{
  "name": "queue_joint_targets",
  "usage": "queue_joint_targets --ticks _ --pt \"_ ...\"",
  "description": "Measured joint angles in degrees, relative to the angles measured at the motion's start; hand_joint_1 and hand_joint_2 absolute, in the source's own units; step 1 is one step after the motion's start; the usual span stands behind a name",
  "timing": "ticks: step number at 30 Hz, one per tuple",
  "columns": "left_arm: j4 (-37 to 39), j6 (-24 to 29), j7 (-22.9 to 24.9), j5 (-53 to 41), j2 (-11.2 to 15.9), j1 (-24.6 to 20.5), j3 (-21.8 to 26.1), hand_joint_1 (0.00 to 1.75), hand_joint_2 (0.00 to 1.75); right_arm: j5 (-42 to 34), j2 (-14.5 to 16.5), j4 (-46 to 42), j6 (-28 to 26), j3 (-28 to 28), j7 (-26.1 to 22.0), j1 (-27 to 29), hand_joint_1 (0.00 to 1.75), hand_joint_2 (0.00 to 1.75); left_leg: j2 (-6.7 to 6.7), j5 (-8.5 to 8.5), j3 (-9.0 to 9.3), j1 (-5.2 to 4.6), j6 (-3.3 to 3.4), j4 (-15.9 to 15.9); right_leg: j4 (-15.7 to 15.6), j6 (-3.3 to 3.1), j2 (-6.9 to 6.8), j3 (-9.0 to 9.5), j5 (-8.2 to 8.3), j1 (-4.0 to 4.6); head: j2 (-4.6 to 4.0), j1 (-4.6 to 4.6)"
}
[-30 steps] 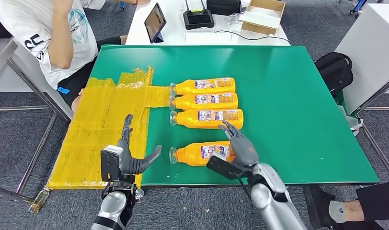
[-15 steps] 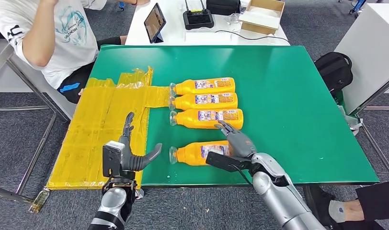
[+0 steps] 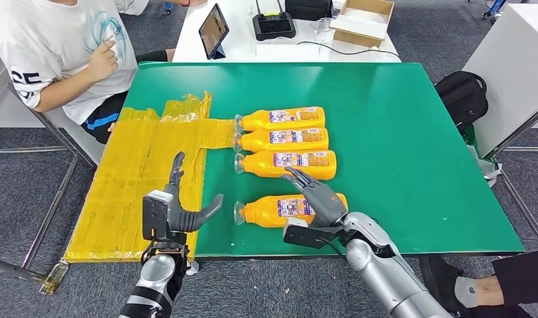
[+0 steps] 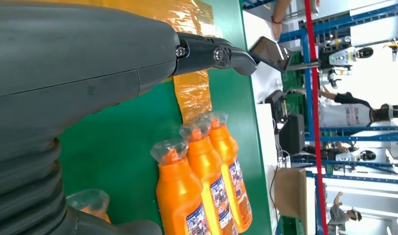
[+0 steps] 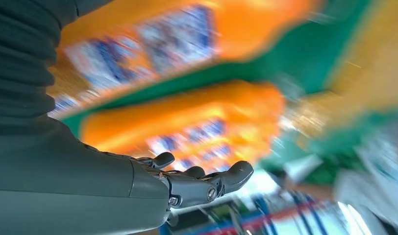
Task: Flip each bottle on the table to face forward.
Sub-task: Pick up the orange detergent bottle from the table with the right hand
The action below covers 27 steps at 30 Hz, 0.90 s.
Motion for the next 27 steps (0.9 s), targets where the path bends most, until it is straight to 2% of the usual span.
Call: queue_joint_targets --ticks 4,9,27 --pt "0.62 0.04 -0.05 -0.15 -0.02 -0.71 -0.71 0.00 1.75 -0.18 0.76 -1.85 1.58 0.23 -0.05 0.37 0.00 1.75 -0.03 0.01 0.00 0.00 0.00 0.00 0.00 0.00 -0.02 0.01 0.00 0.00 0.00 0.00" --pt "1.45 -0.27 0.00 0.16 -0.02 -0.91 -0.86 0.00 1.75 2.73 0.11 -1.10 2.93 0.74 0.99 0.46 0.00 1.75 -0.02 0.01 0.00 -0.05 0.00 0.00 -0.01 0.00 -0.01 0.02 0.01 -0.09 0.00 0.01" --pt "3.16 -0.16 0.91 0.44 -0.02 -0.79 -0.67 0.00 1.75 9.33 -2.19 2.80 1.17 2.17 8.86 -0.04 0.00 1.75 -0.03 0.00 -0.02 -0.11 0.01 0.00 0.00 0.01 -0.02 0.02 0.01 -0.12 0.00 0.00"
